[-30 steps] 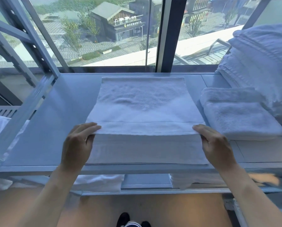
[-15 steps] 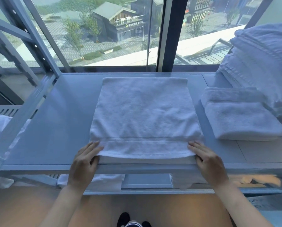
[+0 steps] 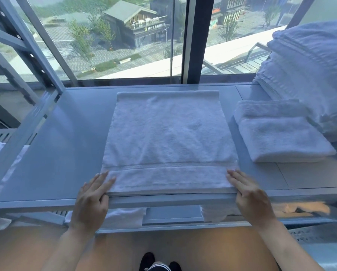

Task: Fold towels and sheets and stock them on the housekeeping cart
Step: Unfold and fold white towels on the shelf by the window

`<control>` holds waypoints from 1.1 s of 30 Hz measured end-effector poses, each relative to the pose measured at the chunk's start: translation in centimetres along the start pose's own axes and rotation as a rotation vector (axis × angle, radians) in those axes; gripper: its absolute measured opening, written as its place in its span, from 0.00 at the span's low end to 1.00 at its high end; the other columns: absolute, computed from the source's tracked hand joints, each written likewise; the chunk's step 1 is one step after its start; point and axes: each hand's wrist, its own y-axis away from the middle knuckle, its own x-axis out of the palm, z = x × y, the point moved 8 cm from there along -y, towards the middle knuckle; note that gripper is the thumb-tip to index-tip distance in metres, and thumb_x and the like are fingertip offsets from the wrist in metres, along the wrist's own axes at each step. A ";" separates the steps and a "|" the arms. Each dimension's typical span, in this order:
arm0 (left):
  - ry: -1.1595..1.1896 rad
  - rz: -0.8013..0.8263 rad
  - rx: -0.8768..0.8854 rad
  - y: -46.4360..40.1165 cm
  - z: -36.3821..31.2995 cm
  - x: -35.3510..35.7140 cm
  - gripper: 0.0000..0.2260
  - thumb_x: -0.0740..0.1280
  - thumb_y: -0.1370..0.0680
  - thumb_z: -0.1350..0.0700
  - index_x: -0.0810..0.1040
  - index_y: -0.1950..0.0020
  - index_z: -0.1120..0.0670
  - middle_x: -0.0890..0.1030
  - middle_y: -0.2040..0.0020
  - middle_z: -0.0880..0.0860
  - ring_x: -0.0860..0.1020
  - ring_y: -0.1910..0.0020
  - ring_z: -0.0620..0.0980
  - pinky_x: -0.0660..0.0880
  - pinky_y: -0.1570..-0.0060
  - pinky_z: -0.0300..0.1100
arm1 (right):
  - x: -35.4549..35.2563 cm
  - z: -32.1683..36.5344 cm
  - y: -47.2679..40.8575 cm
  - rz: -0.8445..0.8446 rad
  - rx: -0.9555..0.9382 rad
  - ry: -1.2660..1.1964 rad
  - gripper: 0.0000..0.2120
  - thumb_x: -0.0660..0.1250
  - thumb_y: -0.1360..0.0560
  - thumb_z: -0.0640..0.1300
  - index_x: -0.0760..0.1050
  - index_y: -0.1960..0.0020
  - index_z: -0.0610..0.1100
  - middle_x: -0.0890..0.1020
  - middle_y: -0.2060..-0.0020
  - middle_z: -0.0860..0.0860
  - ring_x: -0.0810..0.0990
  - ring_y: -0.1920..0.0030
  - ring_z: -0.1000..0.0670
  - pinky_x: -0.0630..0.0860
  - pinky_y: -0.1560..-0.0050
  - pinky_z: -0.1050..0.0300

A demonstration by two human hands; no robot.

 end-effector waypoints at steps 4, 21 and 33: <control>-0.013 -0.090 -0.022 -1.0 -1.2 -0.8 0.17 0.59 0.25 0.61 0.88 0.48 0.55 0.81 0.33 0.55 0.77 0.32 0.60 0.72 0.34 0.61 | -0.4 2.1 -0.7 -0.068 -0.030 -0.029 0.16 0.61 0.27 0.34 0.85 0.48 0.43 0.85 0.41 0.49 0.82 0.39 0.43 0.75 0.39 0.44; -0.208 0.380 0.013 -9.2 -5.5 8.0 0.28 0.51 0.15 0.38 0.52 0.16 0.43 0.48 0.15 0.45 0.46 0.16 0.49 0.46 0.19 0.55 | 8.5 2.0 -12.3 0.411 0.131 0.075 0.30 0.54 0.16 0.58 0.52 0.16 0.53 0.50 0.16 0.53 0.47 0.17 0.50 0.45 0.19 0.45; -0.098 0.190 0.097 -7.3 -11.6 4.8 0.21 0.66 0.19 0.49 0.75 0.28 0.55 0.72 0.26 0.57 0.69 0.27 0.61 0.68 0.32 0.62 | 4.3 9.0 -7.9 0.225 0.053 -0.056 0.25 0.59 0.20 0.53 0.69 0.25 0.46 0.68 0.24 0.47 0.66 0.24 0.43 0.64 0.27 0.38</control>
